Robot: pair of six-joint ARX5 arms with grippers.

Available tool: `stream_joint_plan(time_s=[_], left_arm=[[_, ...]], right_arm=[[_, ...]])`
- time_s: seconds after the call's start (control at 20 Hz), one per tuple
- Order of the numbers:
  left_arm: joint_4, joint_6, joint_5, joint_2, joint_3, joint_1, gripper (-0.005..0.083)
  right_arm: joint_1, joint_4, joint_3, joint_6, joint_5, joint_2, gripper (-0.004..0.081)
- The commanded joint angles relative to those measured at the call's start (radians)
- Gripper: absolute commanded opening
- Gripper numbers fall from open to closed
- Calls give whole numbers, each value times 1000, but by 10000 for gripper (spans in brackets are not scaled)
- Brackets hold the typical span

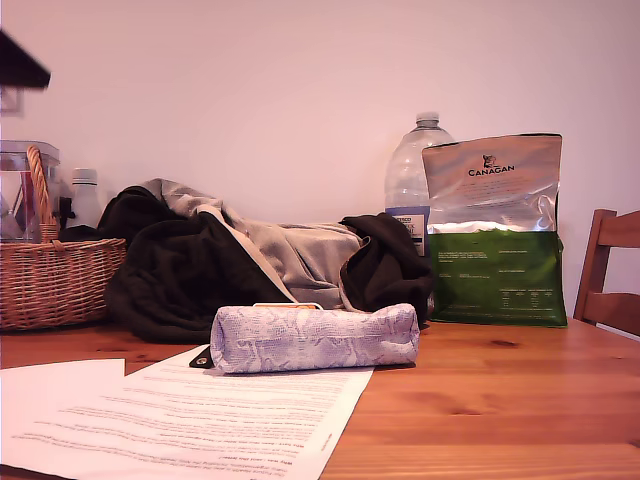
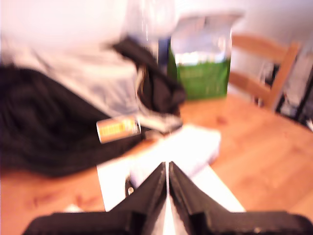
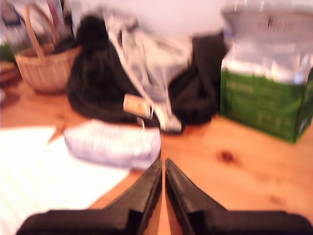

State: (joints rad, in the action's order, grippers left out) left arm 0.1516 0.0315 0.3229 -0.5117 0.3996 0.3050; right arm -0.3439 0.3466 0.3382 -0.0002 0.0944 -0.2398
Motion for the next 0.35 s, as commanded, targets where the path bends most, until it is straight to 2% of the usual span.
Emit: stream_joint_plan(time_s=[0.0, 0.3], left_arm=[[26, 6, 2, 0, -16, 1, -19], [148, 6, 2, -2, -16, 1, -19]], right_arm=[[-5, 42, -5, 2, 0, -6, -13], [-5, 223, -5, 2, 0, -6, -13]])
